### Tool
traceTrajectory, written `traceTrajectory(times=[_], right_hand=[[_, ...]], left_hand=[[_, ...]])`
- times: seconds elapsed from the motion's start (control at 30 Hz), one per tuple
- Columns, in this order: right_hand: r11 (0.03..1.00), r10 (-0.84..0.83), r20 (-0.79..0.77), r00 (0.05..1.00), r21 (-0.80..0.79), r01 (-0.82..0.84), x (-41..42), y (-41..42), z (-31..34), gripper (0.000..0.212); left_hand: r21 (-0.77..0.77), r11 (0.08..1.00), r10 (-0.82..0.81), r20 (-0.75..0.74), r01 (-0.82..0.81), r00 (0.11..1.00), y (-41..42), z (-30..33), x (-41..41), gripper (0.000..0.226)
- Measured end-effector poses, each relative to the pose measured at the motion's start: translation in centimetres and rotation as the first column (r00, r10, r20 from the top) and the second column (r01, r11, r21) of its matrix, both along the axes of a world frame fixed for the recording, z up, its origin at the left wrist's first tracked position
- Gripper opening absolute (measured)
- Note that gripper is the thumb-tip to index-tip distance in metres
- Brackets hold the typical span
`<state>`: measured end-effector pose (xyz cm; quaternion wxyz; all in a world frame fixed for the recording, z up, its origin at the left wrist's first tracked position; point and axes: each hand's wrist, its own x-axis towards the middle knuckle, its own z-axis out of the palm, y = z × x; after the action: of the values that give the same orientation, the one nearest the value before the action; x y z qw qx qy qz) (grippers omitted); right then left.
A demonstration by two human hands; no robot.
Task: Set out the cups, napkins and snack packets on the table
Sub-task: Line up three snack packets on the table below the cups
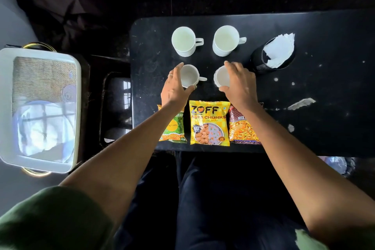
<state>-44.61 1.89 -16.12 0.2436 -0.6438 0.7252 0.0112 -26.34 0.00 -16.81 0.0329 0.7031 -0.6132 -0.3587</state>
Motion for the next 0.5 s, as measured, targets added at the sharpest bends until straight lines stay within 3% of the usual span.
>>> traceTrajectory(times=[0.27, 0.37, 0.5], right_hand=[[1.000, 0.003, -0.032, 0.999, -0.013, -0.003, -0.1, -0.5, -0.2, 0.076], [0.996, -0.015, -0.075, 0.997, -0.093, 0.008, -0.2, -0.1, 0.0, 0.076], [0.972, -0.100, -0.076, 0.992, -0.220, 0.081, -0.9, -1.3, 0.2, 0.059]], left_hand=[[-0.024, 1.000, 0.003, -0.045, -0.004, 0.999, 0.2, -0.4, 0.0, 0.082], [-0.143, 0.988, 0.044, -0.066, -0.053, 0.997, 0.2, -0.1, -0.1, 0.085], [-0.205, 0.964, 0.156, -0.080, -0.169, 0.985, -2.0, 0.3, -0.1, 0.083]])
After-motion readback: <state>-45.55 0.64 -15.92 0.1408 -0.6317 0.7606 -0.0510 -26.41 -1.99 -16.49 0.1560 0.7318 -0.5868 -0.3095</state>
